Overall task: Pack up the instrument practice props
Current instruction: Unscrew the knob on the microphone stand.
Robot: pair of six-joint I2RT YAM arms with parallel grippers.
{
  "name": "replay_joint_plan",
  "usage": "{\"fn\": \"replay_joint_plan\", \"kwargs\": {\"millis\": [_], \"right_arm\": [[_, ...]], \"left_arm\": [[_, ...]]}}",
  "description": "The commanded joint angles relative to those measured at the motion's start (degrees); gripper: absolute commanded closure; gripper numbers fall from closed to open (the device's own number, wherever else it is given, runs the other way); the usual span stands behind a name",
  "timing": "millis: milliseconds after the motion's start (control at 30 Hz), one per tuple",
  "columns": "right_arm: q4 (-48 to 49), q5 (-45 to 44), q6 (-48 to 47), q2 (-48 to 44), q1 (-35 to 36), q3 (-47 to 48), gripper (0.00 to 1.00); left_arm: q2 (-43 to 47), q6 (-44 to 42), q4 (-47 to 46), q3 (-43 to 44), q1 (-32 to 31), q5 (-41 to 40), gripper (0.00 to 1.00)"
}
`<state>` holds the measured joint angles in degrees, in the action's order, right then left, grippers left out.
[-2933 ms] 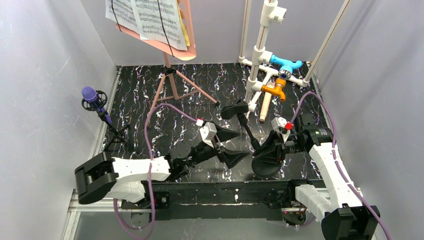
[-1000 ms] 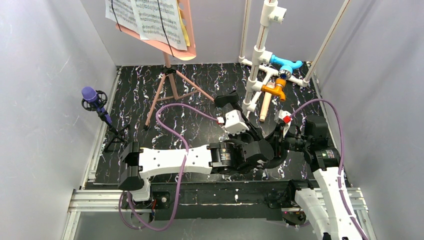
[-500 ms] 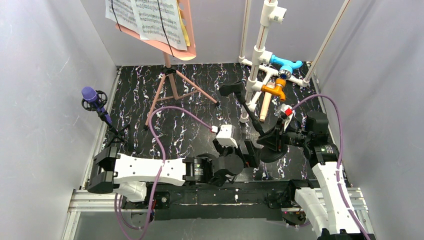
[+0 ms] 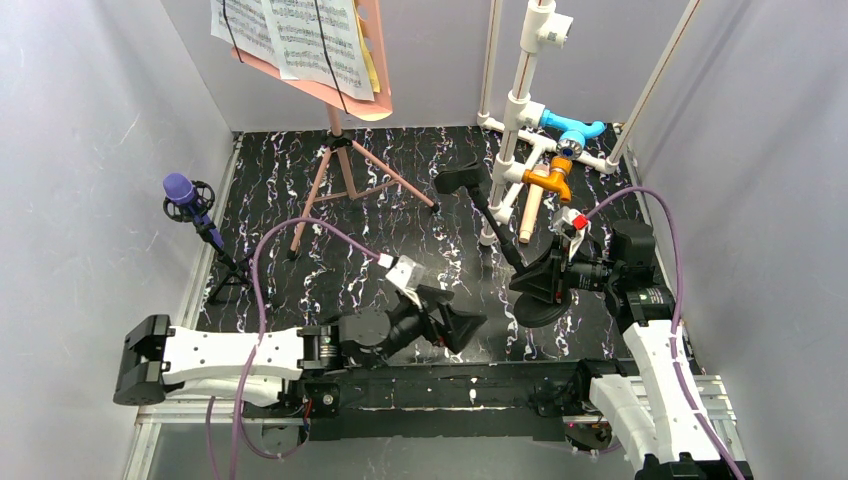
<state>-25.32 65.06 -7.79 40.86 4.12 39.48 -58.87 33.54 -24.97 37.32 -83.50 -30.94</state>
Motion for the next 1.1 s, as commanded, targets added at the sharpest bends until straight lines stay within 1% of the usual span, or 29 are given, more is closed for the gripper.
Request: {"fn": "replay_joint_plan", "kwargs": {"millis": [0,67,167,333,367,467,600,733,1067], "right_arm": [[4.75,5.58,1.46,-0.43,-0.16,0.26,0.99],[4.91,6.1,1.49,-0.44,-0.16,0.18,0.99],[5.17,6.85,1.6,-0.42,-0.23,-0.14,0.99],[6.41,8.68,2.37,-0.09,-0.18,-0.75,0.99],[6.54,9.21,2.45,-0.01,-0.23,-0.85,0.99],[6.93,10.66,2.52,0.4,-0.19,-1.07,0.99],[6.79,12.3,2.56,1.23,-0.19,-0.91,0.99],[6.43,12.8,2.18,1.17,-0.17,-0.97,0.99],[6.15,13.11,1.75,1.16,-0.18,-1.16,0.99]], "left_arm": [[5.75,-1.38,-7.6,-6.08,4.75,9.6,0.02],[7.81,-0.36,-9.26,-8.66,7.02,12.67,0.02],[9.8,-0.55,-11.48,-11.05,8.71,15.42,0.02],[9.38,-0.83,-14.95,-12.54,12.06,22.64,0.02],[8.59,-0.8,-16.98,-12.92,13.04,25.29,0.02],[4.97,0.39,-26.84,-14.14,15.8,32.73,0.02],[-1.33,1.96,-36.59,-13.99,18.4,38.94,0.02],[-6.24,3.74,-40.79,-12.45,20.0,41.9,0.02],[-11.72,3.5,-41.67,-10.02,21.44,42.71,0.02]]}}
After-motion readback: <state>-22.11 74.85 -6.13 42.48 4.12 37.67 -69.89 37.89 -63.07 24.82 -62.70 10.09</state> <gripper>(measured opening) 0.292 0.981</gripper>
